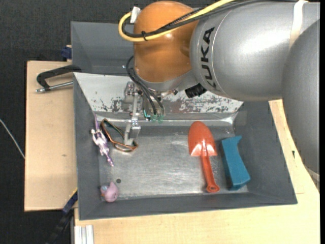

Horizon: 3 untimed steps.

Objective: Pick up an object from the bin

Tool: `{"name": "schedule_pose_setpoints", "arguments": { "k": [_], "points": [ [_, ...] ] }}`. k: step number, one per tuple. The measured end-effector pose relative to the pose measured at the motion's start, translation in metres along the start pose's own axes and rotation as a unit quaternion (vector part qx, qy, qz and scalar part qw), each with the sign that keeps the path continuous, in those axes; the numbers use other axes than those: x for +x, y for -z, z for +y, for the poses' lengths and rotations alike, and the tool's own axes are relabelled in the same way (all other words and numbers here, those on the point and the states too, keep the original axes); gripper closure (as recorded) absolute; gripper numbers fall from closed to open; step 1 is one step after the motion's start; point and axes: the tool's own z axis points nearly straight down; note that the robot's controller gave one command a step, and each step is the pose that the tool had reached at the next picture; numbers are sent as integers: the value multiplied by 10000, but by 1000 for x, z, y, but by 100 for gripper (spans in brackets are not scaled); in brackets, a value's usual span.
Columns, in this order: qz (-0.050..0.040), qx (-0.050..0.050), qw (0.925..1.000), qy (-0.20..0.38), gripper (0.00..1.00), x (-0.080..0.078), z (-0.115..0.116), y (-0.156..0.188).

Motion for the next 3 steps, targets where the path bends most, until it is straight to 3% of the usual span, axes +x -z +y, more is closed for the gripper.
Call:
{"name": "schedule_pose_setpoints", "arguments": {
  "k": [1,2,3],
  "points": [
    [-5,2,9999,132,0,4,-6,32],
    [-1,0,9993,-384,100,18,-16,39],
    [-1,1,9993,-384,100,18,-16,39]
  ]
}}
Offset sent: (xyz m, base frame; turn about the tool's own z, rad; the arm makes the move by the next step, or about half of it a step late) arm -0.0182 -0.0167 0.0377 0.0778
